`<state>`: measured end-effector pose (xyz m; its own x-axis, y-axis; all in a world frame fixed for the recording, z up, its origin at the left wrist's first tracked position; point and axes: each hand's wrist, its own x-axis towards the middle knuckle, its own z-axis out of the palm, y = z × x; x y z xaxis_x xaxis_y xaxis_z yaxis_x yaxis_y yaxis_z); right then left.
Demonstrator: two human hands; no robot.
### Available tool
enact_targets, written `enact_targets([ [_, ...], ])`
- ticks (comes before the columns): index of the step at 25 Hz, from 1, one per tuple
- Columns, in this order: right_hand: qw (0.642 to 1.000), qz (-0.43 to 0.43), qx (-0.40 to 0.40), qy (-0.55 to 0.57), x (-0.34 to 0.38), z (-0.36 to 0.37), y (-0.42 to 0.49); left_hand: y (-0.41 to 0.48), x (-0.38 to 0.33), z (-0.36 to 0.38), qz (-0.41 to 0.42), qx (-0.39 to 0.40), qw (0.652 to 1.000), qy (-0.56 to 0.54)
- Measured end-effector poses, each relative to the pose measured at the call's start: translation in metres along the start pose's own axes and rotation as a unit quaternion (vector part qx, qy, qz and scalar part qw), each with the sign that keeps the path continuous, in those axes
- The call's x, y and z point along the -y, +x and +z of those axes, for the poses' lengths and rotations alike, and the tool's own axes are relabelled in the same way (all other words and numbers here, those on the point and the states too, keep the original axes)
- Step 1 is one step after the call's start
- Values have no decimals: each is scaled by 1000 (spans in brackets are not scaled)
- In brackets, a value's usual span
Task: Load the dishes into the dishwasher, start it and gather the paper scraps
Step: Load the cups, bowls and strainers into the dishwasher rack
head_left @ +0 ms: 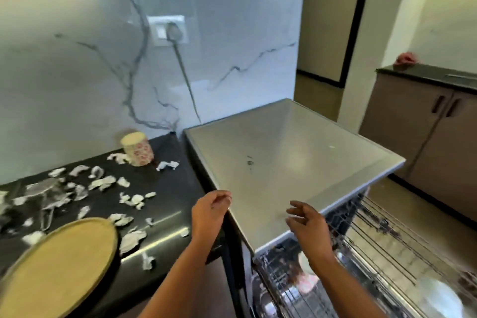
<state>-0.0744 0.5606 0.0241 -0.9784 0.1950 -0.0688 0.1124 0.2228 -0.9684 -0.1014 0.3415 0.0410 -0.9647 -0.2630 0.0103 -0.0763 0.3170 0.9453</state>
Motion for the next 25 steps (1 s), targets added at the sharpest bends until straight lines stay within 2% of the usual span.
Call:
enact_targets([
  [6,998,-28,43,-22,35,69,15,32,18,-83,-45,-124,990,-37],
  [10,997,-27,59,-33,55,136,21,60,35,-141,-68,-159,983,-63],
  [14,990,-56,123,-46,81,217,30,93,52,-201,-71,-195,974,-86],
  [18,984,-82,151,-54,101,286,47,130,75,-237,-74,-188,973,-111],
  [25,978,-99,153,-104,136,369,84,185,96,-272,-70,-119,986,-92],
])
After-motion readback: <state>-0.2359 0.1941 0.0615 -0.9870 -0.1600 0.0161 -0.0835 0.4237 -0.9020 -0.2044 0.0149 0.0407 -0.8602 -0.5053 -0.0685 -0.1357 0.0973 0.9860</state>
